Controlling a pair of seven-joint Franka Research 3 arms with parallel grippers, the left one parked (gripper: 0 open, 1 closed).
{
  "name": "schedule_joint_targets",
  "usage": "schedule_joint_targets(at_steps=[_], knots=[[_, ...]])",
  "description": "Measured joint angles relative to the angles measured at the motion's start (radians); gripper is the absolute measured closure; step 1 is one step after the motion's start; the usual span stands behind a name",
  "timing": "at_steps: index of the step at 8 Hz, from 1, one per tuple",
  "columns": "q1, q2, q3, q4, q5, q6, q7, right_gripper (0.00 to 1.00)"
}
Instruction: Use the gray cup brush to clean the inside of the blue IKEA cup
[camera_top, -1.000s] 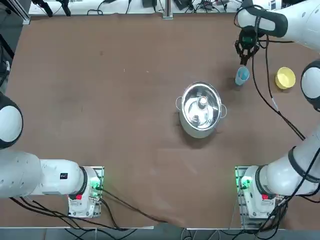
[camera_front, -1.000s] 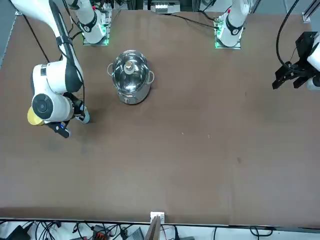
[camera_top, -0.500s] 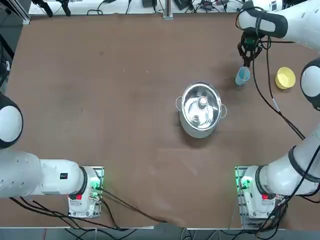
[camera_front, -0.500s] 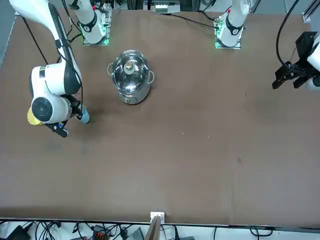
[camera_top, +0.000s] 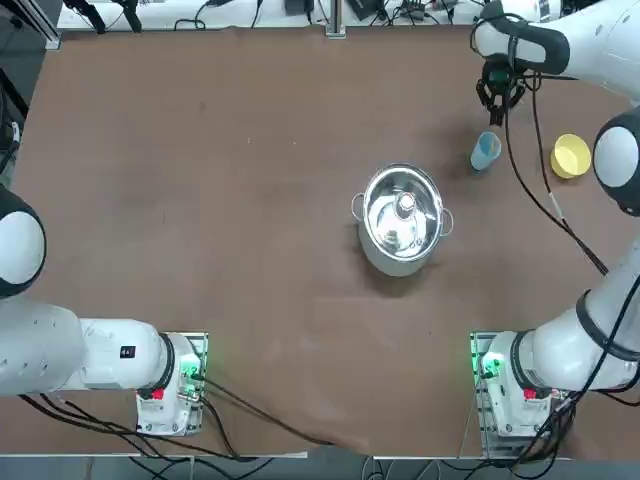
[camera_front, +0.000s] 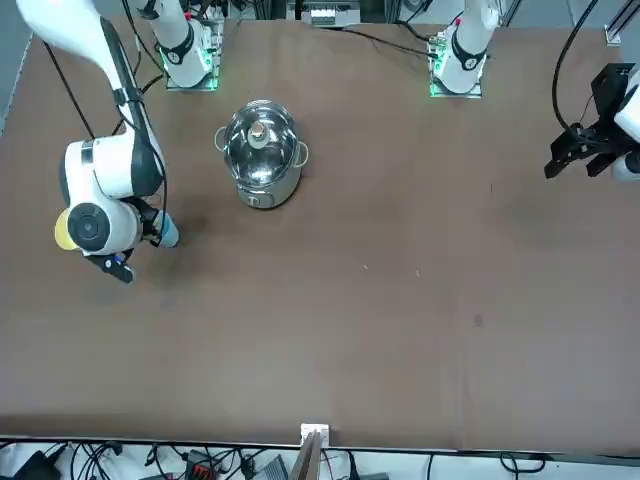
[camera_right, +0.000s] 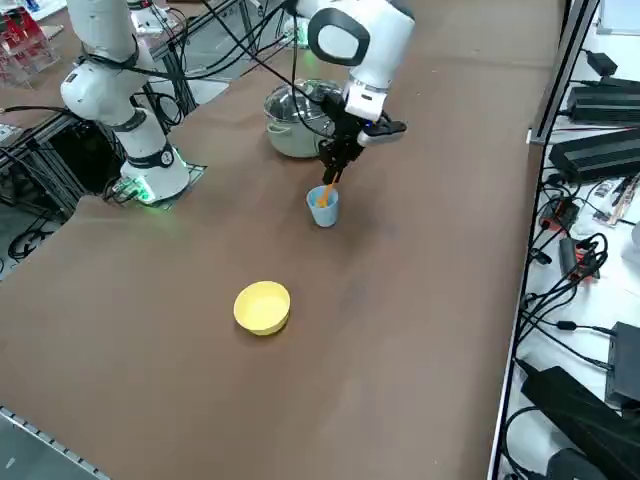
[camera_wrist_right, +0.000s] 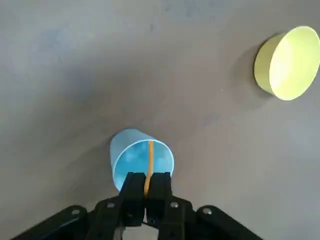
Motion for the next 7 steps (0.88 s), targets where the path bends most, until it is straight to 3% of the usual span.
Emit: schedule_joint_targets(at_steps=[3, 5, 7], knots=[[0.002, 0.020, 0.001, 0.044, 0.092, -0.001, 0.001, 0.95], [0.008, 0.019, 0.005, 0.059, 0.101, -0.020, 0.011, 0.95], [0.010, 0.006, 0.007, 0.111, 0.099, -0.133, 0.017, 0.95]])
